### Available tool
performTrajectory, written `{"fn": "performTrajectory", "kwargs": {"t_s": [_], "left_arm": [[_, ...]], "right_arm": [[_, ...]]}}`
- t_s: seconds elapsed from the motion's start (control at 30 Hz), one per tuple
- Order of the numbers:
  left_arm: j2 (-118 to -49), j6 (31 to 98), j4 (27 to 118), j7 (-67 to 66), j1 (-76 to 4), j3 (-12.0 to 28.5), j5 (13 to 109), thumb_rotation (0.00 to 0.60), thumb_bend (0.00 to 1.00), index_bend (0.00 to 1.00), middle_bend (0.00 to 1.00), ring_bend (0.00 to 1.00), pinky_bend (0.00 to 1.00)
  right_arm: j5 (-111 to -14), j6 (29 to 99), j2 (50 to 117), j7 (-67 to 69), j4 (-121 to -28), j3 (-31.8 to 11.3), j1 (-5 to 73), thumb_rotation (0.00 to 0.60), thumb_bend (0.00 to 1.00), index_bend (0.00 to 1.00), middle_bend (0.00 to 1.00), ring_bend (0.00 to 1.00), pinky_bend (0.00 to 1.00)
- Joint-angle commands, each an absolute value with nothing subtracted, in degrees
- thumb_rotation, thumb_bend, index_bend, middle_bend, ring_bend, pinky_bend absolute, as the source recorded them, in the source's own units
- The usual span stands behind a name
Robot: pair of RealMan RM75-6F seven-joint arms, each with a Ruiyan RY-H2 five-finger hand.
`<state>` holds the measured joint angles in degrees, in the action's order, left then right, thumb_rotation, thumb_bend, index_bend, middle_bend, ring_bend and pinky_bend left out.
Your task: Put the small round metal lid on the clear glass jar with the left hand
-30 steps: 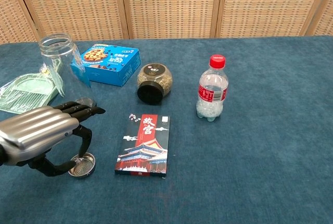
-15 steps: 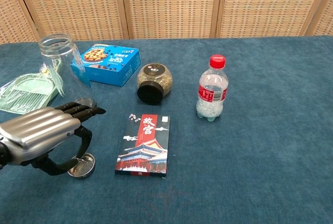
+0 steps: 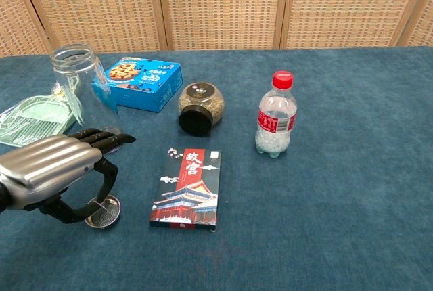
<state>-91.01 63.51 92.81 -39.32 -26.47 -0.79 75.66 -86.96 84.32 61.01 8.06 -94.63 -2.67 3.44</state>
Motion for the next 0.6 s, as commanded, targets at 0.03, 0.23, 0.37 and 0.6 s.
{"fn": "performTrajectory", "kwargs": {"t_s": [0.03,0.23,0.37,0.6], "left_arm": [[-89.9,64.3,93.9,-38.7,-26.4,-0.7,76.4,0.600,0.41,0.62,0.00,0.00,0.00],[-88.5,65.5,95.8,-37.9,-26.3,-0.7,77.6,0.600,0.41,0.62,0.00,0.00,0.00],[-87.5,66.4,97.3,-37.3,-26.2,-0.5,78.7,0.600,0.41,0.62,0.00,0.00,0.00],[-84.7,68.8,101.6,-35.7,-26.0,0.7,80.4,0.600,0.41,0.62,0.00,0.00,0.00]], "right_arm": [[-87.0,84.3,61.0,8.0,-94.6,-2.7,3.4,0.600,0.05,0.04,0.00,0.00,0.00],[-86.9,84.4,61.0,8.0,-94.7,-2.7,3.4,0.600,0.05,0.04,0.00,0.00,0.00],[-86.8,84.5,60.9,8.0,-94.7,-2.7,3.3,0.600,0.05,0.04,0.00,0.00,0.00],[-86.9,84.9,60.6,8.3,-94.9,-2.8,3.1,0.600,0.05,0.04,0.00,0.00,0.00]]}}
